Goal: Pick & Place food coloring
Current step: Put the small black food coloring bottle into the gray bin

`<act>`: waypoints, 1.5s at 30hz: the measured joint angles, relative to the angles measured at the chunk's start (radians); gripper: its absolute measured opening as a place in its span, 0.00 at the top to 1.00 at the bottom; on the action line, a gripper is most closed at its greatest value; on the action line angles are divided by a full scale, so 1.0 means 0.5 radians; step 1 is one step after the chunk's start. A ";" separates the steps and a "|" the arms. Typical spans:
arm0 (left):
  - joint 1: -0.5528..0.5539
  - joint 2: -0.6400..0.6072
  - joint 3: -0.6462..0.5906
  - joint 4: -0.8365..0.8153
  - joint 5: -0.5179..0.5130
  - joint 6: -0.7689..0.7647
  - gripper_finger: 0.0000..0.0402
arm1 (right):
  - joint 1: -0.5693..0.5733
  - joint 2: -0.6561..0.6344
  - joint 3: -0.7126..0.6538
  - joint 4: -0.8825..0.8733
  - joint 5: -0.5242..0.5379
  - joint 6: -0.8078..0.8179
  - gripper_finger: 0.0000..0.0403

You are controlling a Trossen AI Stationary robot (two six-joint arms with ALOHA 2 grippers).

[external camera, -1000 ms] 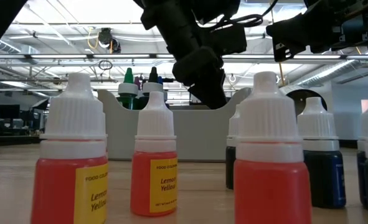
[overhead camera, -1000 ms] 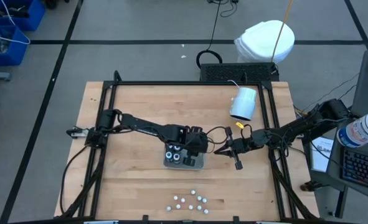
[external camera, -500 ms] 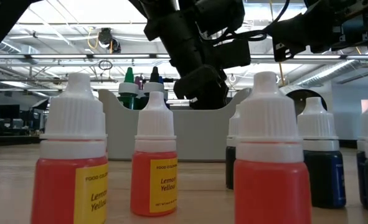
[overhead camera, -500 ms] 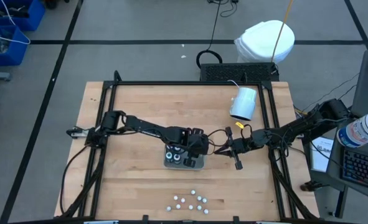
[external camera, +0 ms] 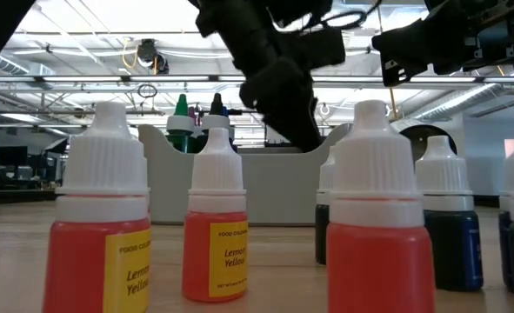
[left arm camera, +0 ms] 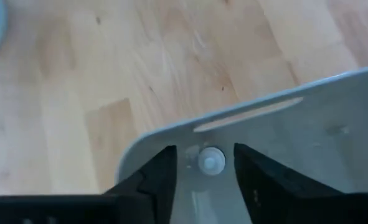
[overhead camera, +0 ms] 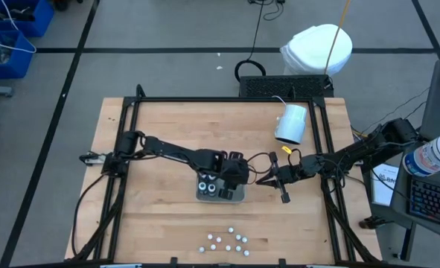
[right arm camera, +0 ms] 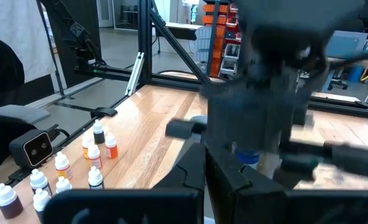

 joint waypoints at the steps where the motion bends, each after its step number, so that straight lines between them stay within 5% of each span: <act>1: 0.000 -0.023 0.000 -0.002 -0.005 0.007 0.55 | 0.000 0.000 0.000 0.000 0.000 0.000 0.99; 12: -0.140 -0.884 -0.001 -0.634 -0.304 -0.040 0.46 | 0.000 0.000 -0.001 -0.071 0.000 0.000 0.99; 17: -0.284 -1.414 -0.118 -0.799 -0.545 -0.293 0.60 | 0.000 0.000 -0.001 -0.076 0.000 0.000 0.99; 21: -0.389 -1.871 -0.498 -0.716 -0.660 -0.401 0.79 | 0.000 0.000 -0.001 -0.070 0.000 0.012 0.99; 25: -0.500 -2.332 -1.074 -0.334 -0.784 -0.460 0.97 | 0.000 0.000 -0.001 -0.070 0.000 0.016 0.99; 31: -0.551 -2.741 -1.858 0.398 -0.762 -0.404 0.99 | 0.000 0.000 -0.001 -0.069 0.001 0.013 0.99; 39: -0.590 -2.818 -2.622 1.659 -0.721 -0.114 0.99 | 0.000 0.000 -0.001 -0.080 0.001 -0.013 0.99; 45: -0.636 -2.820 -2.884 2.149 -0.761 0.127 0.99 | 0.000 0.000 -0.001 -0.086 0.001 -0.027 0.99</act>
